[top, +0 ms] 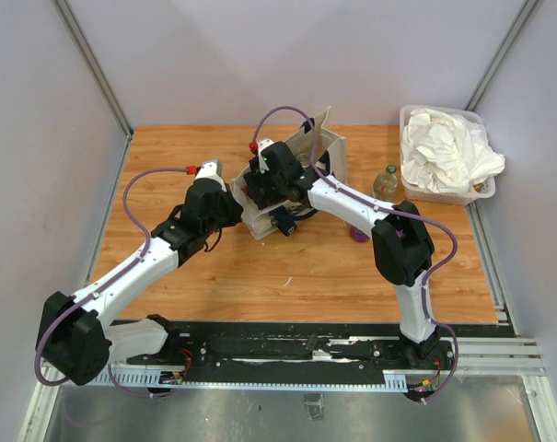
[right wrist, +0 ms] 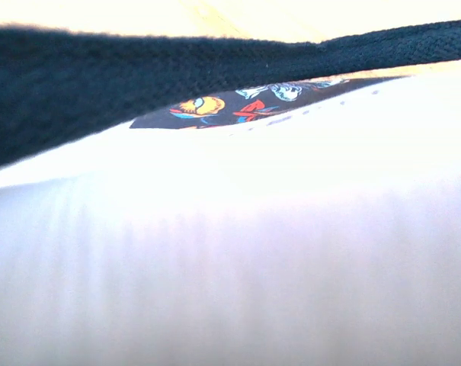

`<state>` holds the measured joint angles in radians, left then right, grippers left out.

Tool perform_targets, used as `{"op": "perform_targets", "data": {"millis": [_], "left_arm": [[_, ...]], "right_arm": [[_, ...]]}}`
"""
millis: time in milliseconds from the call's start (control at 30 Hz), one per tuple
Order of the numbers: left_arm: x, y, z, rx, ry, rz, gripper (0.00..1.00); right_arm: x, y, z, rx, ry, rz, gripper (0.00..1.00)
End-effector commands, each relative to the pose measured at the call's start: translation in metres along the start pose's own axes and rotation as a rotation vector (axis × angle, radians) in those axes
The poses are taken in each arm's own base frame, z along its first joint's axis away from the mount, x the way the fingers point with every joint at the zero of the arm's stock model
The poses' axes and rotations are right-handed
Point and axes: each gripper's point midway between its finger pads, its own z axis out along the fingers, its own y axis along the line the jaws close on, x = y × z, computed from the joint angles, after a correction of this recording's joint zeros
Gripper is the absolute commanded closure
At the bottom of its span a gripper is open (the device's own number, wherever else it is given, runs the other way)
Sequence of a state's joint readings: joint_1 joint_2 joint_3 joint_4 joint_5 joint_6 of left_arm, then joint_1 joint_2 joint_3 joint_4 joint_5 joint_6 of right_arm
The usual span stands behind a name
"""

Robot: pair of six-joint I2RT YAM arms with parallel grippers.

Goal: Take the beverage out of the canvas bag

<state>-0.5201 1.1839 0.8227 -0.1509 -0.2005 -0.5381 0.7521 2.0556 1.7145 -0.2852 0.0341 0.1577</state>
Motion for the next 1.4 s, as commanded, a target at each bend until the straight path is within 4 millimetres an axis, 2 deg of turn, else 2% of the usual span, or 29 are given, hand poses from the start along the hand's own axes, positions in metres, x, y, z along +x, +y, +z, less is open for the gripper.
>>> {"op": "perform_targets", "data": {"millis": [0, 267, 533, 800, 1000, 1233, 1367], "left_arm": [[-0.022, -0.001, -0.018, 0.004, -0.07, 0.011, 1.0], [-0.025, -0.01, -0.02, 0.039, -0.058, 0.01, 0.99], [-0.013, -0.012, -0.014, 0.054, -0.02, 0.005, 0.98], [-0.013, -0.015, -0.013, 0.068, -0.016, 0.006, 0.97], [-0.007, -0.017, -0.01, 0.082, 0.008, 0.011, 0.96], [-0.002, -0.017, -0.009, 0.09, 0.022, 0.012, 0.96], [0.003, -0.016, -0.007, 0.089, 0.032, 0.013, 0.96]], "right_arm": [[-0.004, 0.007, -0.016, 0.01, -0.014, 0.01, 0.21], [-0.018, 0.012, -0.013, -0.006, -0.042, 0.036, 0.21], [-0.022, 0.027, -0.001, -0.074, -0.054, 0.016, 0.21], [-0.01, 0.042, 0.015, -0.126, -0.03, -0.005, 0.2], [-0.005, 0.043, 0.03, -0.119, -0.016, -0.011, 0.19], [0.021, 0.043, 0.05, -0.112, 0.049, -0.006, 0.2], [0.043, 0.039, 0.056, -0.099, 0.094, -0.005, 0.25]]}}
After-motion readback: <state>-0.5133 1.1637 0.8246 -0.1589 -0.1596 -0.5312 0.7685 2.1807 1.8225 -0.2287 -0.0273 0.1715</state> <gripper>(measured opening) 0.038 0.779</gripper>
